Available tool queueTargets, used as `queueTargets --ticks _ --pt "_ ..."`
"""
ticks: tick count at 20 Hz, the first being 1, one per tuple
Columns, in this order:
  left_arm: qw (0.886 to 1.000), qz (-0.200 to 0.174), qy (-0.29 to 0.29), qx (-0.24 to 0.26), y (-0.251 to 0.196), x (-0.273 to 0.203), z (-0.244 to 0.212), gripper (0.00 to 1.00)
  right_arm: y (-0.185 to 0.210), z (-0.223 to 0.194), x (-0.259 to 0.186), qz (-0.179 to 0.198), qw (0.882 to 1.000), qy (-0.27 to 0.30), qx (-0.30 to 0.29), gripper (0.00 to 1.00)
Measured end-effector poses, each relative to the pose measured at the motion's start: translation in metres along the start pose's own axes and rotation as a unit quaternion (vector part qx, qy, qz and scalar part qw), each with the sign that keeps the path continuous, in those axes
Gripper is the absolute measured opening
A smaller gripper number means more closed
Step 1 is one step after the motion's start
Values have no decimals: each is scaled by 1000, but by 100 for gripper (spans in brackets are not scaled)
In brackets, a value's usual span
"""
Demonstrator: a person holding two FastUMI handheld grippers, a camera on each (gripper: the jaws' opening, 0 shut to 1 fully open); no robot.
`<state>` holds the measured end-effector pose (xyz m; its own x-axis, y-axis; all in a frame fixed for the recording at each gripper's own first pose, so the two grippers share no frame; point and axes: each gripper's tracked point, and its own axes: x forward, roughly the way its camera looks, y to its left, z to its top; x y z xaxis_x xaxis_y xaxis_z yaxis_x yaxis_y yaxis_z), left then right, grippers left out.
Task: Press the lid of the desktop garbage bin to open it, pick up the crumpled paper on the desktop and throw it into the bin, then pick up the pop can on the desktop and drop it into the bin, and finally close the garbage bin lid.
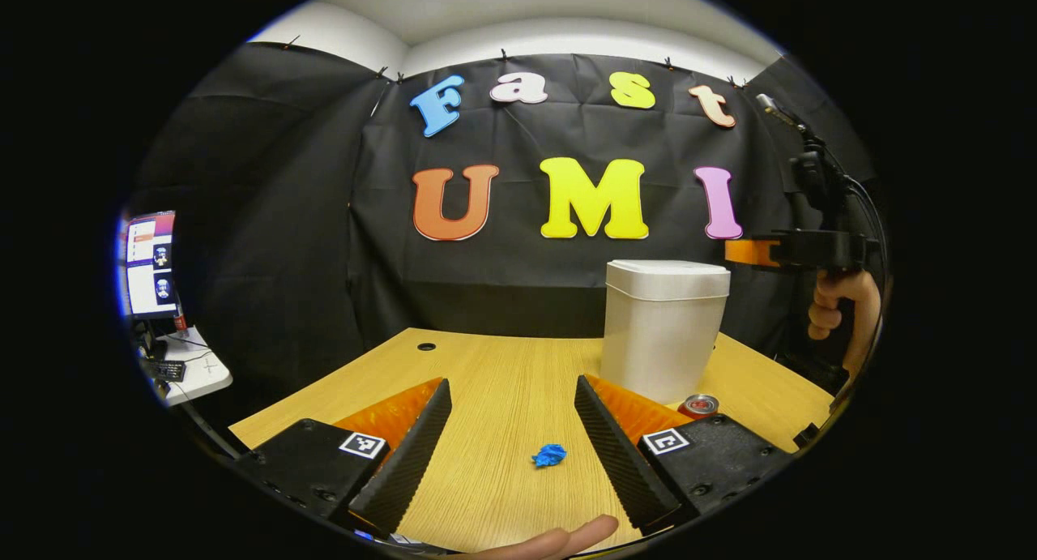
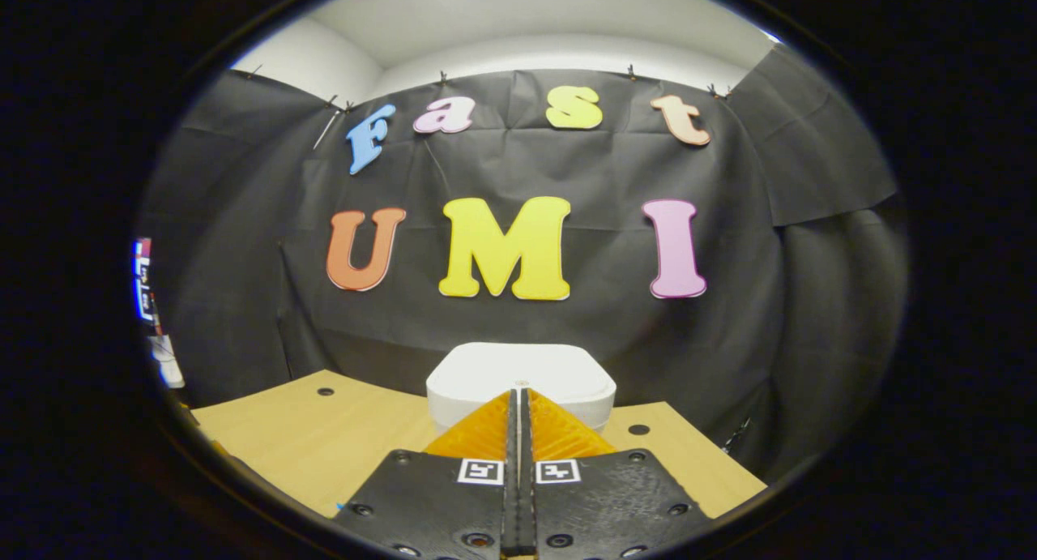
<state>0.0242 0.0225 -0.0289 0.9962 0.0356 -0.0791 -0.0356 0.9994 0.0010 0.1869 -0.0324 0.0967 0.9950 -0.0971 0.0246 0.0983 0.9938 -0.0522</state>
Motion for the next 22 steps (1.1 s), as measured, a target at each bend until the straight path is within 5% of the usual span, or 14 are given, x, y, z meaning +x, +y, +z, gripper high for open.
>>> queueTargets --ticks 7,15,22 --pt "1000 2 12 -4 5 2 -2 99 -7 -21 72 13 995 79 66 0" --pt "1000 3 22 -12 11 7 -6 94 -6 -32 75 28 991 119 54 1" --pt "1000 0 9 23 4 3 -2 99 0 -25 59 35 996 82 17 0"
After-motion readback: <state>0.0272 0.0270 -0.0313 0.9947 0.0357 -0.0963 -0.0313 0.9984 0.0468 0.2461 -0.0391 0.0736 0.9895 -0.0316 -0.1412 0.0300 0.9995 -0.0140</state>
